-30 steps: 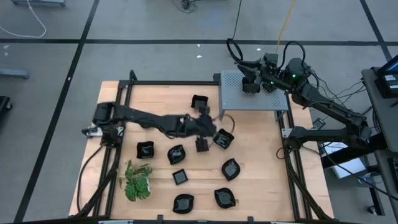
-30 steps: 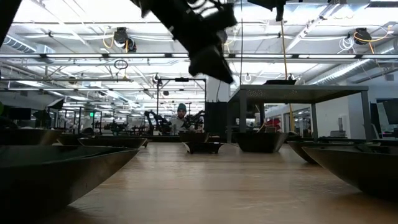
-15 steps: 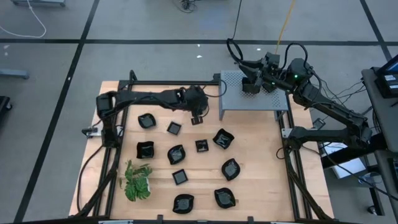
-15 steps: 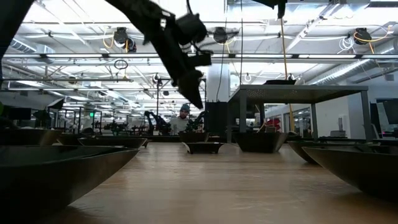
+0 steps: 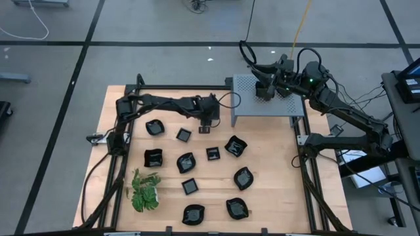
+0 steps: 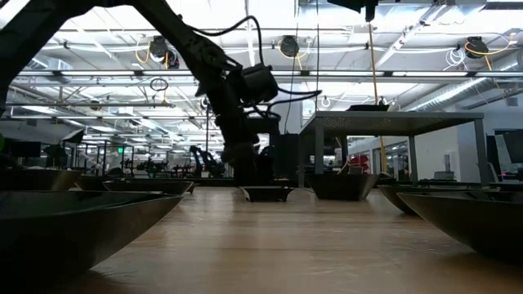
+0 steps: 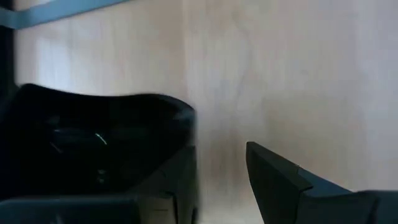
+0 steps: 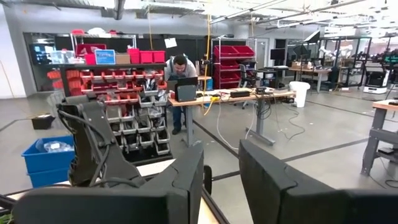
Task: Pick & Place Mini shaped plates
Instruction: Move the black distorted square plate to the middle of the table
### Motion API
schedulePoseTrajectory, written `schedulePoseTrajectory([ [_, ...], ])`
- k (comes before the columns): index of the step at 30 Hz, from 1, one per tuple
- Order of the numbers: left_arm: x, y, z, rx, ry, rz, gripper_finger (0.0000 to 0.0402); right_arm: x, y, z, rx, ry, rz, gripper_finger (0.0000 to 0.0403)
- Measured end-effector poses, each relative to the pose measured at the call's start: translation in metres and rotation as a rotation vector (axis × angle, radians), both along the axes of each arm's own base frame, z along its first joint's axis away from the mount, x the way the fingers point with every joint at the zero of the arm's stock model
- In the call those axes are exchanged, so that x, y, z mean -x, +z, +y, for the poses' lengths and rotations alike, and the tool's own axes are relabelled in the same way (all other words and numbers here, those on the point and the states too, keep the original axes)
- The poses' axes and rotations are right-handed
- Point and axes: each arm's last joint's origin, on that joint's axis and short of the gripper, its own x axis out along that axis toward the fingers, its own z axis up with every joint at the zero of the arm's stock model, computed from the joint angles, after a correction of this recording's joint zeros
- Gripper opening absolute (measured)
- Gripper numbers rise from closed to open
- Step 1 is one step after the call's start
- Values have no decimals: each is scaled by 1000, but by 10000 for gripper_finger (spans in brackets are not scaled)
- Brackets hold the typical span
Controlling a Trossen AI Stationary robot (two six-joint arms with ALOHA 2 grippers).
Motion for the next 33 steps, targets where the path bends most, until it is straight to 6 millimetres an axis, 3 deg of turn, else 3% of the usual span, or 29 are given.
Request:
schedulePoseTrajectory([
  [7, 0, -5, -1, -40, -6, 37, 145, 0, 0, 0, -2, -3, 2, 89],
  [16, -3, 12, -13, -200, -160, 75, 145, 0, -1, 0, -14, -3, 7, 89],
  [29, -5, 20, 0, -306, -123, 29, 145, 0, -2, 0, -19, -3, 13, 89],
  [33, -1, 17, 12, -231, -45, -11, 145, 0, -2, 0, -19, -3, 13, 89],
])
